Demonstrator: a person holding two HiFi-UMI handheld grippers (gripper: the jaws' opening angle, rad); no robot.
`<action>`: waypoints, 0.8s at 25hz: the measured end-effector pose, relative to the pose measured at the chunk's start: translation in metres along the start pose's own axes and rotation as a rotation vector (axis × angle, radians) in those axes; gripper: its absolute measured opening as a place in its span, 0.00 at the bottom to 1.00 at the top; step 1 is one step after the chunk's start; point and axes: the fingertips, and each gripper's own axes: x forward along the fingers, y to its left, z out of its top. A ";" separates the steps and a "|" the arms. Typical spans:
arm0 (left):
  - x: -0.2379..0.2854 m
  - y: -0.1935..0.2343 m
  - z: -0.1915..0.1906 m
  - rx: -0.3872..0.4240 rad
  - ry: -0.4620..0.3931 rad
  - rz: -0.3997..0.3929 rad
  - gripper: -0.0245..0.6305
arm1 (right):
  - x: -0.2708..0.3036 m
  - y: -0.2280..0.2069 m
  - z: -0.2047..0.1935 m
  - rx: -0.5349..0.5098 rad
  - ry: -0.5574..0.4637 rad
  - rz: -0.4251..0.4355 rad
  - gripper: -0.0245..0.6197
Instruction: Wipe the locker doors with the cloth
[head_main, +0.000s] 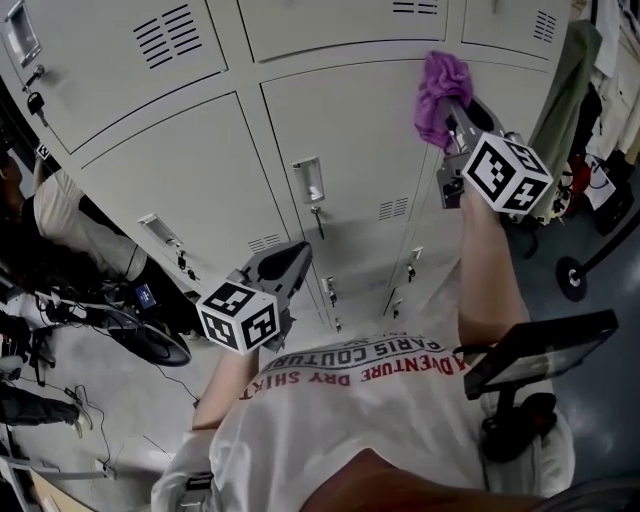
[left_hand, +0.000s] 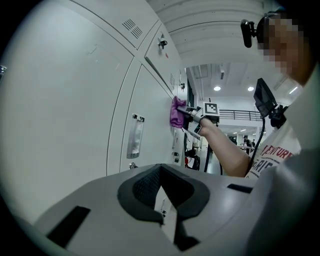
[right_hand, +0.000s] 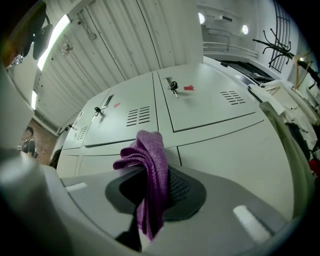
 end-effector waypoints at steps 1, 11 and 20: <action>-0.002 0.002 0.000 -0.002 -0.001 0.004 0.04 | -0.003 0.006 0.002 0.013 -0.009 0.015 0.12; -0.020 0.012 -0.005 -0.017 -0.015 0.044 0.04 | -0.010 0.155 -0.034 0.067 0.023 0.382 0.12; -0.042 0.025 -0.007 -0.038 -0.035 0.106 0.04 | 0.011 0.234 -0.132 0.013 0.187 0.482 0.12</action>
